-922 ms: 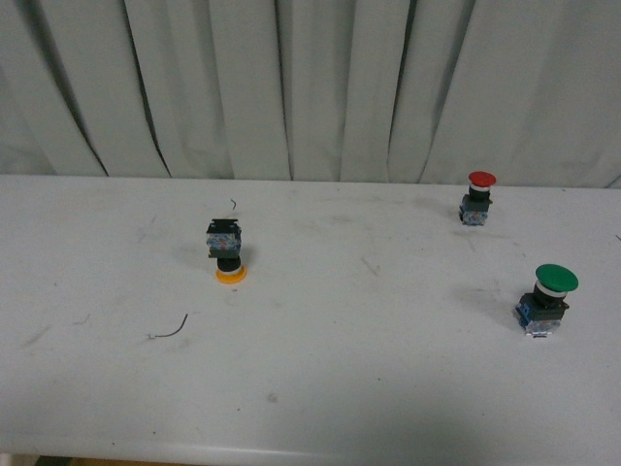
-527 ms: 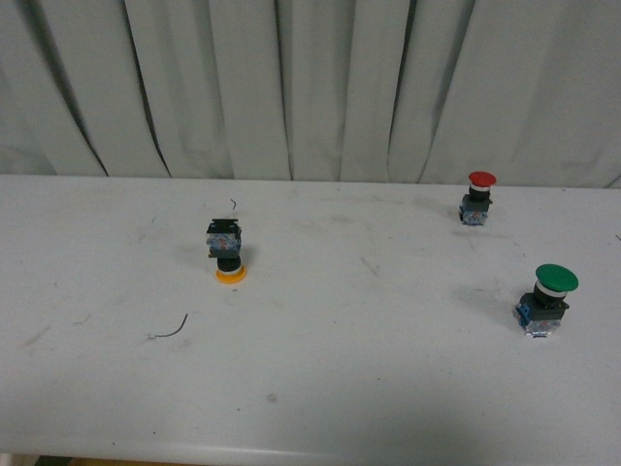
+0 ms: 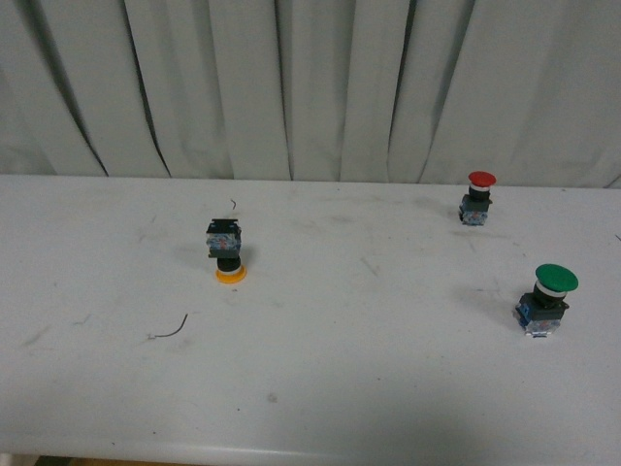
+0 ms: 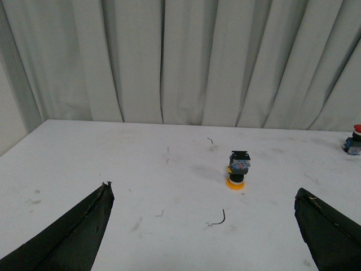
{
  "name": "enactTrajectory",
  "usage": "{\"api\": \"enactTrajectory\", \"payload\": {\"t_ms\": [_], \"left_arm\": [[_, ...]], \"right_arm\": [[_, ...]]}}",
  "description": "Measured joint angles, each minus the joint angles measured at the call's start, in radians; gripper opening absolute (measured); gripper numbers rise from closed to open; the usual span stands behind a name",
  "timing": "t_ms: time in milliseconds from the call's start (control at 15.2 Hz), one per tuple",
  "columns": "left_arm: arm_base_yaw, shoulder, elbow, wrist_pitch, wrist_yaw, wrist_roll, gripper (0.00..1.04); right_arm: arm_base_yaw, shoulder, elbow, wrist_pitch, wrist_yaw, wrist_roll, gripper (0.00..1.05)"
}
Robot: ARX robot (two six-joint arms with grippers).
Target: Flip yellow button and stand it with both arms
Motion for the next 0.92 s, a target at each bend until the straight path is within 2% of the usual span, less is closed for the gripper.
{"api": "enactTrajectory", "payload": {"t_ms": [922], "left_arm": [[0.000,0.000,0.000,0.000,0.000,0.000,0.98]], "right_arm": [[0.000,0.000,0.000,0.000,0.000,0.000,0.98]]}}
